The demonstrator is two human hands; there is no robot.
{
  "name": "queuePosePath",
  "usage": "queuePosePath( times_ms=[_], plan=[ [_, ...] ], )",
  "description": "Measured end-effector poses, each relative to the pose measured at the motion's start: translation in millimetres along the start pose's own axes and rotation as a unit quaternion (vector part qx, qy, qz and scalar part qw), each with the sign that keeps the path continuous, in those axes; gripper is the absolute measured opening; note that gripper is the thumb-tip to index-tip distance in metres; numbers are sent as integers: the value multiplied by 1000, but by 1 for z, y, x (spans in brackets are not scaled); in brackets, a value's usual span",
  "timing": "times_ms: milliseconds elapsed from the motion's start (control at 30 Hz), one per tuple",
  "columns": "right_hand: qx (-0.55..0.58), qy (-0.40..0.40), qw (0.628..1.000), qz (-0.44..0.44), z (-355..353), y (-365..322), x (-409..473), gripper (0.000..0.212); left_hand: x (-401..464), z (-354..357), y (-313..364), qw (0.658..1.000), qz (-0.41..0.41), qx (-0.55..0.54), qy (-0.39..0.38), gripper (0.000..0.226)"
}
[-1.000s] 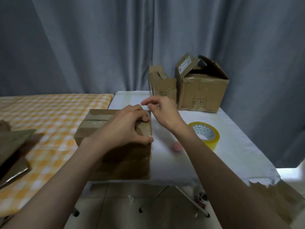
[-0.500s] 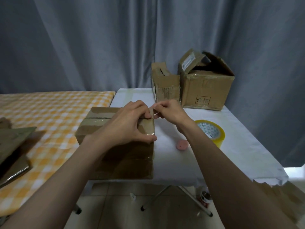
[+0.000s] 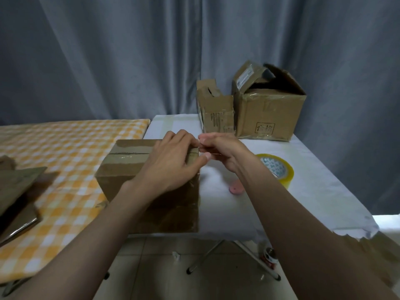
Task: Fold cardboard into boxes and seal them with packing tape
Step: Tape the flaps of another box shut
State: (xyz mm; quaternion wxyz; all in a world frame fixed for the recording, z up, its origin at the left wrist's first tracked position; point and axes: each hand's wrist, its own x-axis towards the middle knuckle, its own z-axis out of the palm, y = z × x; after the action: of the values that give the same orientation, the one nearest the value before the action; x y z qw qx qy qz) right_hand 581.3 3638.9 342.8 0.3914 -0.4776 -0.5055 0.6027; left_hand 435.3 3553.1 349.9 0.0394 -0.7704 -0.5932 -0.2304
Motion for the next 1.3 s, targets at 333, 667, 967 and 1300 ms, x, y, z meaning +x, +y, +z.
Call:
queuePosePath(
  times_ms=[333, 667, 967, 1300],
  plan=[
    [0, 13, 1000, -6, 15, 7, -1, 15, -4, 12, 3, 998, -21, 52, 9, 53],
    [-154, 93, 979, -96, 17, 6, -24, 12, -5, -2, -6, 999, 1, -6, -49, 76],
    [-258, -2, 958, -125, 15, 21, -72, 56, -9, -15, -17, 992, 17, -43, -114, 118],
    [-224, -70, 966, -108, -1, 27, -98, 61, -9, -10, -20, 994, 29, -37, -99, 111]
  ],
)
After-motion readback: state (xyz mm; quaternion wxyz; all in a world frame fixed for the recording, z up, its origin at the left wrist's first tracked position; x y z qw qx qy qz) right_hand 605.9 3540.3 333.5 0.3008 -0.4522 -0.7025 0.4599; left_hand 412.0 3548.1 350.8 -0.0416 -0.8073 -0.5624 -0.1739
